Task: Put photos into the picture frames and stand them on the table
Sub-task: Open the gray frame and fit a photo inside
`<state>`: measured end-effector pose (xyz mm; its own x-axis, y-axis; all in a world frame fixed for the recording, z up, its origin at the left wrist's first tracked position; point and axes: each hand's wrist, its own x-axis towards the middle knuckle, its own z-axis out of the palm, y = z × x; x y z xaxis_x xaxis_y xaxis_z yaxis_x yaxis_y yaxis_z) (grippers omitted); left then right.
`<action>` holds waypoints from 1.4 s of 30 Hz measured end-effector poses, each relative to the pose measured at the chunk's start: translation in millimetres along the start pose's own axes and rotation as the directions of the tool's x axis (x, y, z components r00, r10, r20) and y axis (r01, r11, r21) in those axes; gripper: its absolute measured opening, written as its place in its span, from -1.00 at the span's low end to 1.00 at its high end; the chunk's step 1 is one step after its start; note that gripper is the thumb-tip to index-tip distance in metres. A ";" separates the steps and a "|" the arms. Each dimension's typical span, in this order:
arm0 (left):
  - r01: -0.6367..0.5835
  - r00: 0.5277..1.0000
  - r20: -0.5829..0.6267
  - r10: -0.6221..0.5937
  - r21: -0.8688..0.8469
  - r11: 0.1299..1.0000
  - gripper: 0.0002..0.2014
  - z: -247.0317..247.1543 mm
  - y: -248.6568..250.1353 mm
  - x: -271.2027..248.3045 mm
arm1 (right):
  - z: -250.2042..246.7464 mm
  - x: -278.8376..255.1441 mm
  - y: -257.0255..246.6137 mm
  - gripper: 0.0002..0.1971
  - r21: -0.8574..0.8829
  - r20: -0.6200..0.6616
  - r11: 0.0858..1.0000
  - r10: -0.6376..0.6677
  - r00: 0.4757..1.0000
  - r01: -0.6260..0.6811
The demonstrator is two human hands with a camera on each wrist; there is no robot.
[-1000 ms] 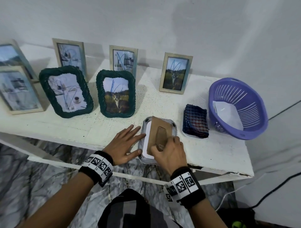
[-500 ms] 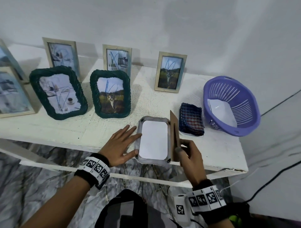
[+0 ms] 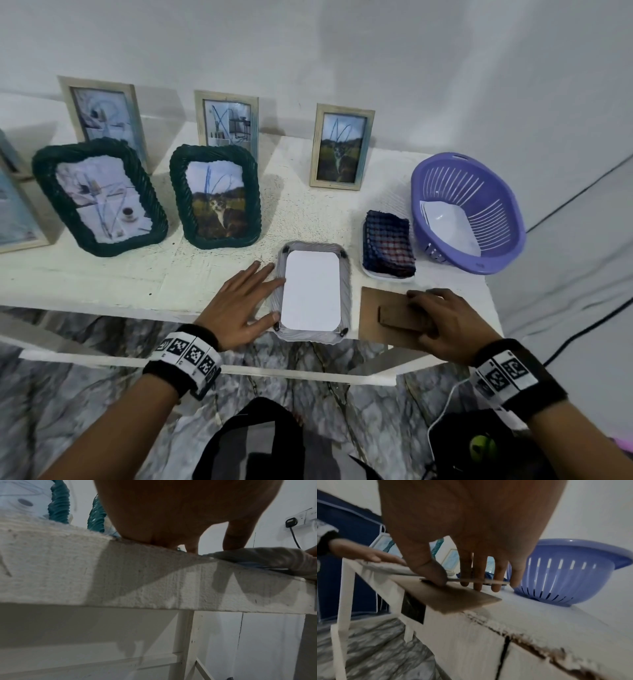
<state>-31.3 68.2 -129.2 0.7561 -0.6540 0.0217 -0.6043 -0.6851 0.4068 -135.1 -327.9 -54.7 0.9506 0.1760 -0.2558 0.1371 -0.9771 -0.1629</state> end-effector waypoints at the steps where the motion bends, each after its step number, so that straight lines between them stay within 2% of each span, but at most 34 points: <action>1: -0.002 1.000 -0.002 0.001 -0.001 1.000 -0.31 0.1 -0.3 0.1 | 2.4 3.1 1.2 -0.33 -0.041 -0.001 0.999 -0.006 1.000 0.006; 6: 0.007 1.000 0.011 -0.007 -0.003 1.000 -0.30 -1.2 0.7 0.2 | 10.1 8.0 -1.7 -0.47 -0.109 -0.121 0.993 0.026 0.992 -0.040; 10: 0.012 1.000 0.006 -0.012 -0.011 1.000 -0.30 -2.0 1.4 -0.3 | 6.4 6.1 -25.7 -0.45 -0.094 -0.248 0.991 0.070 0.966 -0.096; 13: 0.014 1.000 0.011 -0.014 -0.007 1.000 -0.31 -1.1 1.1 -0.4 | 3.2 19.2 -63.9 -0.68 -0.040 -0.341 0.997 0.042 0.939 -0.059; 14: 0.016 1.000 0.010 -0.016 -0.011 1.000 -0.31 -1.2 1.3 -0.2 | 4.1 26.6 -78.9 -0.71 -0.035 -0.344 0.999 0.007 0.939 -0.020; 17: 0.019 1.000 0.014 -0.019 -0.012 1.000 -0.31 -2.6 2.1 -0.2 | 7.4 51.1 -121.3 -0.49 -0.004 -0.281 0.999 -0.044 0.959 0.045; 21: 0.021 1.000 0.021 -0.021 -0.010 1.000 -0.30 -3.0 2.3 0.3 | 14.3 69.4 -156.7 -0.26 -0.051 -0.130 0.997 -0.057 0.990 0.050; 23: 0.018 1.000 0.015 -0.018 -0.013 1.000 -0.30 -2.9 2.1 0.2 | 17.7 71.4 -163.1 -0.23 -0.116 -0.128 0.992 -0.070 0.989 0.055; 31: 0.020 1.000 0.014 -0.019 -0.015 1.000 -0.29 -3.2 3.2 0.0 | 26.2 76.5 -158.8 -0.36 -0.202 -0.156 0.975 -0.130 0.979 0.097; 36: 0.030 0.999 0.021 -0.029 -0.043 0.999 -0.26 -4.1 3.2 -0.5 | 27.9 75.3 -155.8 -0.37 -0.179 -0.216 0.974 -0.174 0.961 0.136; 42: 0.040 0.999 0.009 -0.040 -0.049 0.998 -0.25 -4.7 5.2 -0.8 | 28.5 69.9 -161.3 -0.58 -0.102 -0.278 0.977 -0.208 0.938 0.186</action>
<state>-33.9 66.7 -122.9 0.7773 -0.6291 -0.0026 -0.5603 -0.6943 0.4517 -98.7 -154.6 -73.5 0.9405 0.3346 0.0585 0.3392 -0.9343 -0.1095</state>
